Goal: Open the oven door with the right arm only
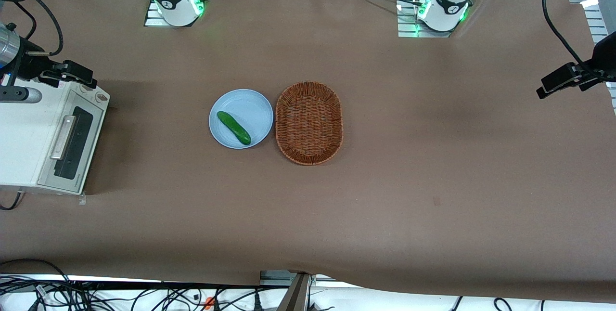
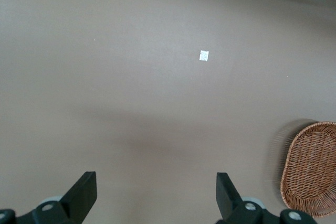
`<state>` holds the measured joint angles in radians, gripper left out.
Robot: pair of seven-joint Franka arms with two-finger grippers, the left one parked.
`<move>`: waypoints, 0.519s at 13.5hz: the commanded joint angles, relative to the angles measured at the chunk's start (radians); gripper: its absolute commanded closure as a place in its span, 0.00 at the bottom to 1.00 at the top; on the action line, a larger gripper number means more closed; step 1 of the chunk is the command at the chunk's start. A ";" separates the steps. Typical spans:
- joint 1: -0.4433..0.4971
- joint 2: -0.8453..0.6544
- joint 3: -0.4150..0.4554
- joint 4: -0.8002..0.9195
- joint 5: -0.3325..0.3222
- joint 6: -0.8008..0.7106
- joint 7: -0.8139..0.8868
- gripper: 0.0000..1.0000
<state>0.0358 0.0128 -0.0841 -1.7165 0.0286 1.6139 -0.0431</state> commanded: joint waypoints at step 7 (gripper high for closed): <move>-0.011 -0.002 -0.012 -0.002 -0.019 -0.025 -0.054 0.00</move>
<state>0.0308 0.0186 -0.0965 -1.7166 0.0235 1.5984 -0.0813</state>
